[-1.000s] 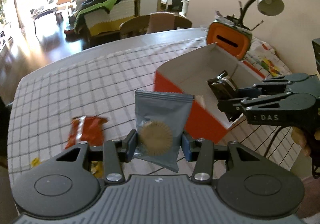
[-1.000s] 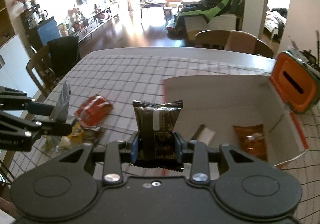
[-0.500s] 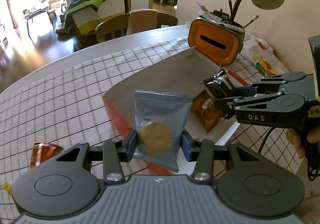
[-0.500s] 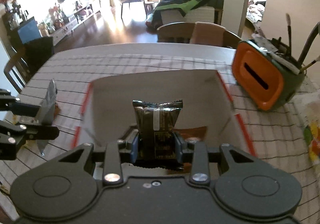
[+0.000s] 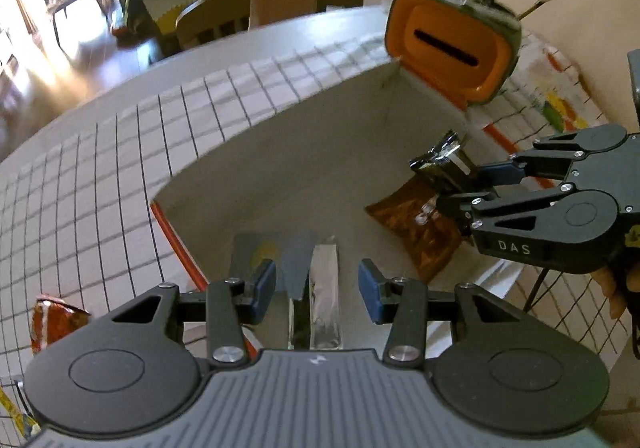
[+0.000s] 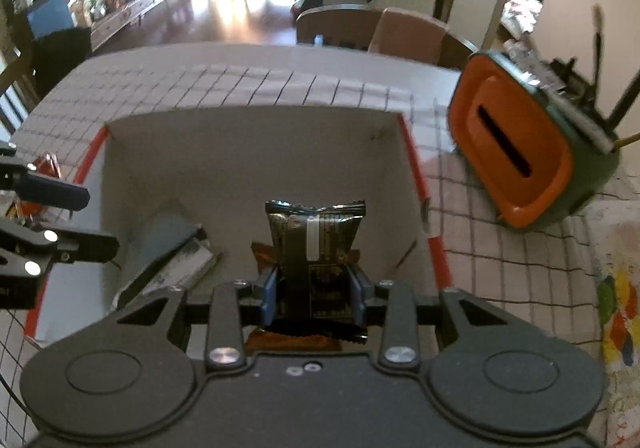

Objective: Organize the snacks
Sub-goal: 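Lower both packets into the box and open both tools, then move both open tools back to the snack pile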

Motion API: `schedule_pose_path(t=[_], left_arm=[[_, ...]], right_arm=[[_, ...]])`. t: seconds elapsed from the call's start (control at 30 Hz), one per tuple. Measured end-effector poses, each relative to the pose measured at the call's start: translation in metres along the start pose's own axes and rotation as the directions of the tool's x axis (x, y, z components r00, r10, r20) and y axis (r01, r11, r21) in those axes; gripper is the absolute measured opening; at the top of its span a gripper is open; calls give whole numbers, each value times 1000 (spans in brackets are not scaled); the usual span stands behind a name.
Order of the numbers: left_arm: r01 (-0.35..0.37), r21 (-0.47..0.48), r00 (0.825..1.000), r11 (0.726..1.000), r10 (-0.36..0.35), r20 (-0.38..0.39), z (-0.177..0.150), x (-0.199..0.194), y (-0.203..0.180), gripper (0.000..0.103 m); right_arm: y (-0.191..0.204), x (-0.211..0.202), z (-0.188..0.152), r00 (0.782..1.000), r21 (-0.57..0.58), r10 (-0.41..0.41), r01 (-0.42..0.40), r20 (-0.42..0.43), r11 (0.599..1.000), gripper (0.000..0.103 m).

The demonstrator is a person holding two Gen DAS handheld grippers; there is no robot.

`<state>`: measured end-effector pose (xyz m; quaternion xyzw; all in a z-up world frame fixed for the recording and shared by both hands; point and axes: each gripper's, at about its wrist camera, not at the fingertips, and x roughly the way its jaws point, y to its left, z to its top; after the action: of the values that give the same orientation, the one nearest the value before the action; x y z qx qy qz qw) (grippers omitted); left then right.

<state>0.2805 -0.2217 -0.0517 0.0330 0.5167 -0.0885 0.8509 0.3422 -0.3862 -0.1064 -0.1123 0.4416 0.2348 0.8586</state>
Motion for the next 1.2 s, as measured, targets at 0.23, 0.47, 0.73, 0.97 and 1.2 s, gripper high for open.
schedule_pose_path(t=[0.23, 0.47, 0.73, 0.97, 1.2], left_arm=[[-14, 4, 999, 1000, 14, -29, -7, 13, 1, 45], [-3, -1, 1000, 1000, 3, 5, -13, 3, 5, 45], [15, -11, 998, 1000, -14, 59, -22, -19, 12, 45], [25, -15, 995, 1000, -23, 99, -34, -43, 21, 47], [21, -33, 989, 999, -16, 147, -53, -71, 41, 52]], right_arm=[[6, 30, -1, 998, -49, -20, 17, -63, 999, 38], [1, 20, -3, 999, -1, 9, -9, -52, 1000, 43], [10, -23, -2, 998, 38, 62, -64, 33, 997, 53], [30, -56, -1, 990, 41, 96, -101, 107, 994, 64], [55, -74, 3, 978, 28, 138, -144, 154, 989, 72]])
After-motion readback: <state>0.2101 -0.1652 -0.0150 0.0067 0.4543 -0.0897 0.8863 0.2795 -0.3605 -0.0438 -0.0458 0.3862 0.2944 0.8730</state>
